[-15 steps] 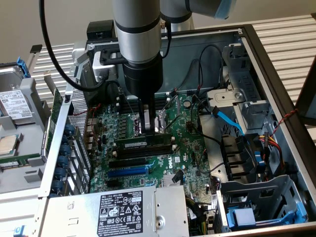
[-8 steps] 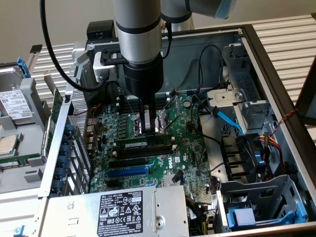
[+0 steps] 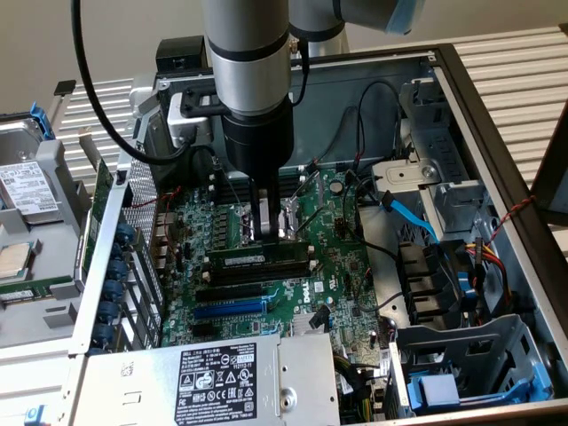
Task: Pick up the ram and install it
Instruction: 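Insert the ram into the slot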
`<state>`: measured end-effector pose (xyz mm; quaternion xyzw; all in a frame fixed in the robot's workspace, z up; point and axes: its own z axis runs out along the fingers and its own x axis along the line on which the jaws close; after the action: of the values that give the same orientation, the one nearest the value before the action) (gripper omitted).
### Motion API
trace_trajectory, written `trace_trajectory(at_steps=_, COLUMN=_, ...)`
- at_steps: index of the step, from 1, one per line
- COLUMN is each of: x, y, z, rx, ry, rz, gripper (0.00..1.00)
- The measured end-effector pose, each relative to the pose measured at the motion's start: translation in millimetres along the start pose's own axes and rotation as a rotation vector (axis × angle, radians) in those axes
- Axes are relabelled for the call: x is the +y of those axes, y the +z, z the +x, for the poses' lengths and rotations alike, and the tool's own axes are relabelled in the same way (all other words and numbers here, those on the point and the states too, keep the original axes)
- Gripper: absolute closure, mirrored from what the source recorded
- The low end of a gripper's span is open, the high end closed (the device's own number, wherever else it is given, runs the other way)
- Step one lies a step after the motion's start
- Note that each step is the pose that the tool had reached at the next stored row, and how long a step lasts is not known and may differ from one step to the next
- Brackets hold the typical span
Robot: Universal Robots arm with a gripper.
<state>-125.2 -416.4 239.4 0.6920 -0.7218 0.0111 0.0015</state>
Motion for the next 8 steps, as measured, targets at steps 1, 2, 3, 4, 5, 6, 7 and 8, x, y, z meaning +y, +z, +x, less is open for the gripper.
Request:
trace_trajectory(at_steps=1, x=0.0, y=0.3, z=0.0, rx=-0.0002, ry=0.000, rz=0.0002, gripper=0.87)
trace_trajectory(at_steps=2, x=0.0, y=0.7, z=0.0, rx=-0.0003, ry=0.000, rz=0.0002, gripper=0.87)
trace_trajectory(at_steps=3, x=0.0, y=1.0, z=0.0, rx=-0.0001, ry=0.000, rz=0.0001, gripper=0.87)
trace_trajectory(at_steps=4, x=0.0, y=1.4, z=0.0, rx=-0.0001, ry=0.000, rz=0.0000, gripper=0.87)
trace_trajectory(at_steps=5, x=0.0, y=1.9, z=0.0, rx=0.0000, ry=0.000, rz=0.0001, gripper=0.87)
trace_trajectory(at_steps=6, x=0.0, y=2.2, z=0.0, rx=0.0001, ry=0.000, rz=0.0000, gripper=0.87)
trace_trajectory(at_steps=7, x=0.0, y=2.3, z=0.0, rx=0.0003, ry=0.000, rz=-0.0002, gripper=0.87)
trace_trajectory(at_steps=8, x=0.0, y=2.5, z=-0.1, rx=0.0002, ry=0.000, rz=-0.0001, gripper=0.87)
